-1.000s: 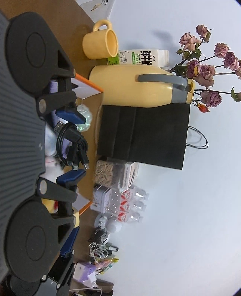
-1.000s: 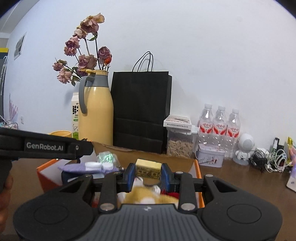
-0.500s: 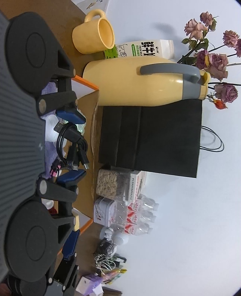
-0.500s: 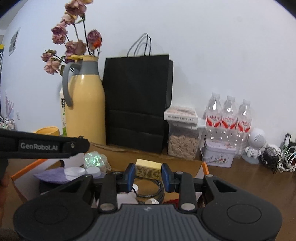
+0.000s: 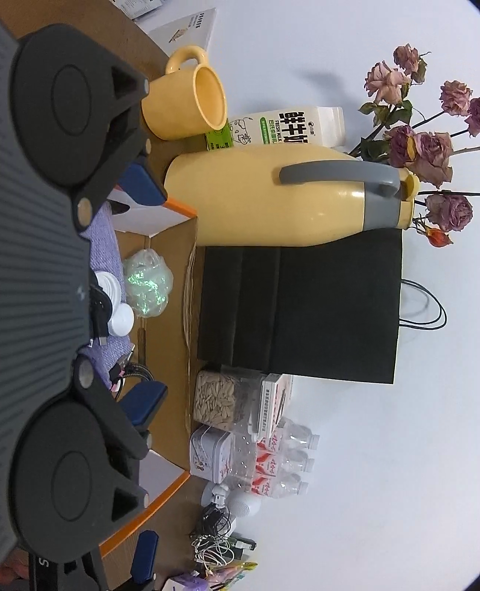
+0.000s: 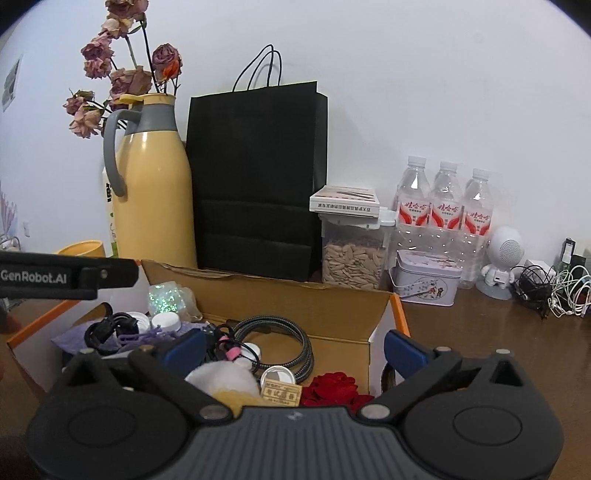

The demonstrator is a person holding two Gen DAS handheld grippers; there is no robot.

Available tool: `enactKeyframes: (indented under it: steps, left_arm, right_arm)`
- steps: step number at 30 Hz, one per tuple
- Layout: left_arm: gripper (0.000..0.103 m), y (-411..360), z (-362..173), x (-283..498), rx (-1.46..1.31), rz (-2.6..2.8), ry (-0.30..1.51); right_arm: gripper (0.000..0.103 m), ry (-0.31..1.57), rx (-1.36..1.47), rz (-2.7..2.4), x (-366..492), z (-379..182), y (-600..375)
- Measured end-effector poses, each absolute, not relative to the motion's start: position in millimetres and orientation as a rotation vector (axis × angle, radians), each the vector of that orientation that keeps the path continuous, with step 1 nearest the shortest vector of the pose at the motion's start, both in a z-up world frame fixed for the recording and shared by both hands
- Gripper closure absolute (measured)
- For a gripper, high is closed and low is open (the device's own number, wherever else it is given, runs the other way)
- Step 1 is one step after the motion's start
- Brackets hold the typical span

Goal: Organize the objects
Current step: 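Carry the cable bundle and block into the box and open both grippers, then withdraw both open grippers from the box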

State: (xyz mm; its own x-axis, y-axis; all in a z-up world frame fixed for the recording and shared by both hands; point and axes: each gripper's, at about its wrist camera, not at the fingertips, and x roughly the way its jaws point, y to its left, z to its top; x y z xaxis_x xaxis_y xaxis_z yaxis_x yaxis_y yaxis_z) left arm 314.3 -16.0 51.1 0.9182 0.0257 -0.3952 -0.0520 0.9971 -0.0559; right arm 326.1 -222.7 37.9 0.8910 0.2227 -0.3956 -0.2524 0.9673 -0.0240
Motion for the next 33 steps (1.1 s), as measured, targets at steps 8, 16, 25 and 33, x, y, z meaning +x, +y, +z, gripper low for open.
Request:
enactKeyframes:
  steps: [8,16,25,33]
  left_arm:
    - [0.000,-12.5,61.5,298.4,-0.069,0.019,0.397]
    - [0.000,-3.9,68.0,259.4,-0.045,0.027,0.411]
    - [0.000,9.0,61.0,207.8,-0.039,0.056,0.471]
    - [0.000,16.9,49.9,168.6,-0.042,0.063,0.519]
  right_arm:
    - [0.000,0.396,-0.070,0.246,318.7,44.2,-223.7]
    - [0.000,0.369,-0.073,0.253,285.8,61.7,-221.1]
    - [0.000,0.374,-0.072,0.255,236.6,69.1,-215.7]
    - [0.000,0.419,-0.068,0.246,200.1,62.5,-211.8]
